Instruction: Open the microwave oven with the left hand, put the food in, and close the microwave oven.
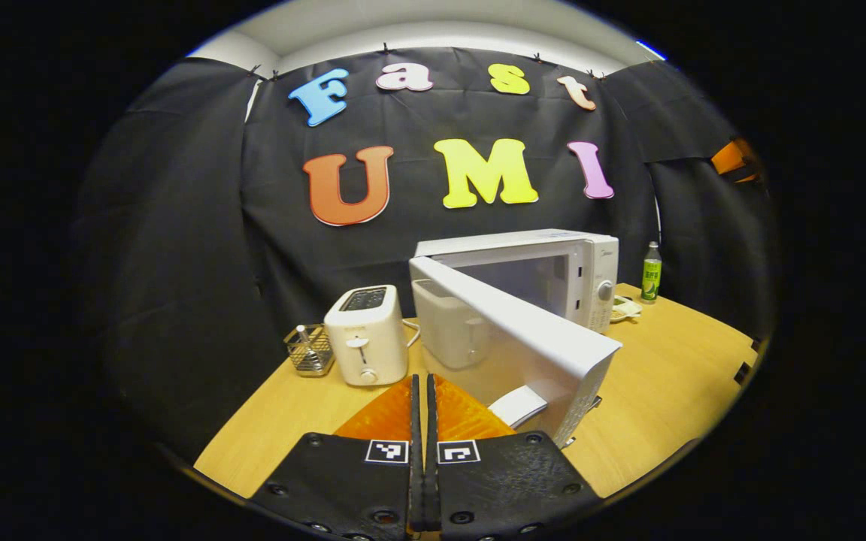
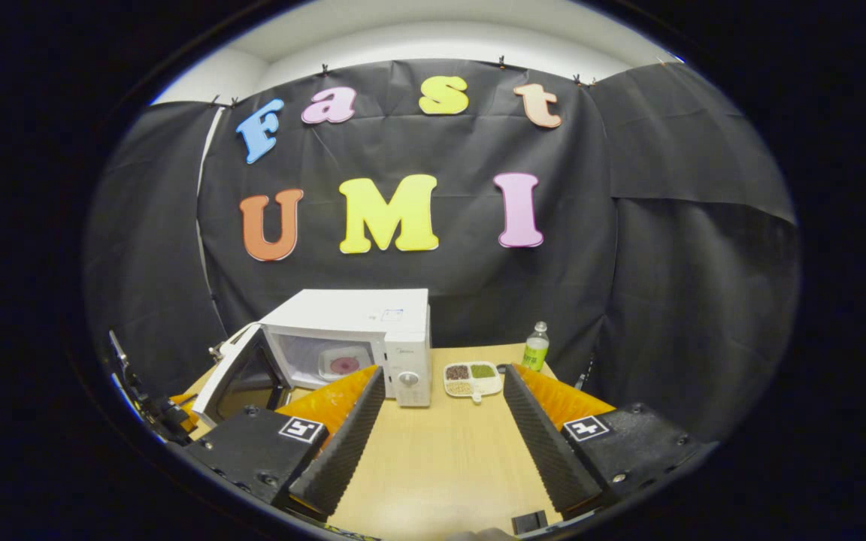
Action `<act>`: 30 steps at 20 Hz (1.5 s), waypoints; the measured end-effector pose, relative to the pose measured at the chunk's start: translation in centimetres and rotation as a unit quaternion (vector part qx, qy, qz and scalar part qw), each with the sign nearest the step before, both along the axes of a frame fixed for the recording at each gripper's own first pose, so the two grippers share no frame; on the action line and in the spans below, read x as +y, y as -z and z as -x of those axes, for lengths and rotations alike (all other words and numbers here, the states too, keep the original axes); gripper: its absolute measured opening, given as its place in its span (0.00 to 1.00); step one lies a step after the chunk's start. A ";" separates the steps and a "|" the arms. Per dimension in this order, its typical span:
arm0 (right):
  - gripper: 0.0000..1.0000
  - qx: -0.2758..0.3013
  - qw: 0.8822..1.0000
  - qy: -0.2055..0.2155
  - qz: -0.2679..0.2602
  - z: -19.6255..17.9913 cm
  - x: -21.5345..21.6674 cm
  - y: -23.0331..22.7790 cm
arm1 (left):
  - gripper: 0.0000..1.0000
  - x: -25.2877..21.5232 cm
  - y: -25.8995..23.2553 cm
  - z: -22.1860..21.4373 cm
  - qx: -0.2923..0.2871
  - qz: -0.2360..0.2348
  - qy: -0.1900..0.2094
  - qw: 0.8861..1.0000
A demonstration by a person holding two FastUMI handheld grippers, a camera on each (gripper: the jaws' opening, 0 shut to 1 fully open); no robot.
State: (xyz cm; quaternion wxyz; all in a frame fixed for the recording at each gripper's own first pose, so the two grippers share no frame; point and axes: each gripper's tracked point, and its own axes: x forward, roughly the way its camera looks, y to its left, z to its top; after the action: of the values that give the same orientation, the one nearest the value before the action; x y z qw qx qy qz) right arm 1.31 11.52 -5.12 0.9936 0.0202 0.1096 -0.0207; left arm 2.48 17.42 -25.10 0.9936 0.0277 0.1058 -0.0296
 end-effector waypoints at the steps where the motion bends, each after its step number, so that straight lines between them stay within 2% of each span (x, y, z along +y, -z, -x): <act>1: 0.92 0.002 1.000 -0.002 -0.001 -0.2 -0.3 0.0 | 0.00 -1.2 -0.1 -0.4 0.000 0.003 0.006 1.000; 5: 0.92 0.010 1.000 -0.003 -0.001 -0.9 -2.1 0.1 | 0.00 -6.2 -0.3 -1.5 -0.003 0.009 0.041 0.999; 6: 1.00 0.011 1.000 -0.001 -0.001 -1.2 -2.6 0.2 | 0.00 -7.2 -0.2 -1.9 -0.001 0.008 0.048 0.999; 8: 1.00 0.013 1.000 0.001 -0.004 -1.7 -3.5 0.1 | 0.00 -9.2 -0.1 -2.8 0.000 0.009 0.061 0.998; 9: 0.92 0.015 1.000 0.002 -0.004 -1.9 -3.9 0.2 | 0.00 -10.0 0.0 -3.2 0.002 0.010 0.066 0.998; 10: 0.92 0.017 1.000 0.002 -0.004 -2.2 -4.4 0.3 | 0.00 -10.9 -0.2 -3.6 0.001 0.011 0.071 0.997; 11: 1.00 0.019 1.000 0.003 -0.004 -2.4 -4.7 0.3 | 0.00 -11.7 -0.3 -4.1 -0.001 0.010 0.074 0.997; 14: 1.00 0.022 1.000 0.005 -0.001 -3.1 -5.8 0.4 | 0.00 -13.6 -0.4 -5.7 -0.001 0.013 0.083 0.996; 15: 0.92 0.021 1.000 0.006 0.003 -3.3 -6.1 0.4 | 0.00 -14.1 -0.4 -6.3 -0.002 0.016 0.085 0.996; 16: 1.00 0.020 1.000 0.007 0.009 -3.6 -6.5 0.3 | 0.00 -14.7 -0.3 -6.7 0.001 0.017 0.087 0.996; 18: 1.00 0.018 1.000 0.006 0.015 -4.1 -6.8 0.2 | 0.00 -15.6 -0.3 -7.9 -0.001 0.015 0.090 0.996; 19: 0.92 0.019 1.000 0.006 0.015 -4.4 -6.9 0.2 | 0.00 -16.1 -0.3 -8.5 -0.001 0.014 0.092 0.996; 20: 0.92 0.021 1.000 0.005 0.014 -4.6 -7.0 0.2 | 0.00 -16.6 -0.3 -8.9 -0.002 0.015 0.095 0.995; 21: 1.00 0.022 1.000 0.003 0.011 -5.0 -7.1 0.3 | 0.00 -17.2 -0.4 -9.4 -0.003 0.015 0.098 0.995; 22: 1.00 0.025 1.000 0.003 0.010 -5.3 -7.2 0.4 | 0.00 -17.8 -0.4 -10.1 -0.004 0.014 0.101 0.995; 23: 0.92 0.026 1.000 0.003 0.008 -5.5 -7.3 0.5 | 0.00 -18.3 -0.4 -10.6 -0.003 0.014 0.104 0.995; 24: 1.00 0.027 1.000 0.004 0.006 -5.9 -7.5 0.6 | 0.00 -18.8 -0.4 -11.2 -0.004 0.014 0.107 0.994; 25: 0.92 0.028 1.000 0.004 0.005 -6.1 -7.6 0.6 | 0.00 -19.4 -0.4 -11.7 -0.004 0.014 0.110 0.994; 27: 0.92 0.030 1.000 0.005 0.003 -6.4 -7.9 0.8 | 0.00 -20.2 -0.3 -12.6 -0.004 0.012 0.115 0.993; 28: 1.00 0.032 0.999 0.006 0.001 -6.6 -8.0 0.9 | 0.00 -20.5 -0.2 -13.2 -0.004 0.011 0.117 0.993; 30: 1.00 0.035 0.999 0.008 0.001 -6.9 -8.5 1.2 | 0.00 -21.1 0.4 -14.3 0.001 0.013 0.117 0.993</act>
State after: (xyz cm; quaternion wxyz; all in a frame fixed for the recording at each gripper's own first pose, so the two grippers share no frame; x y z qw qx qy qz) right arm 8.22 3.02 -6.30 0.9889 0.0197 0.1443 -0.0298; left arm 16.78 -3.67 -25.48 0.9834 0.0270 0.1026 -0.1474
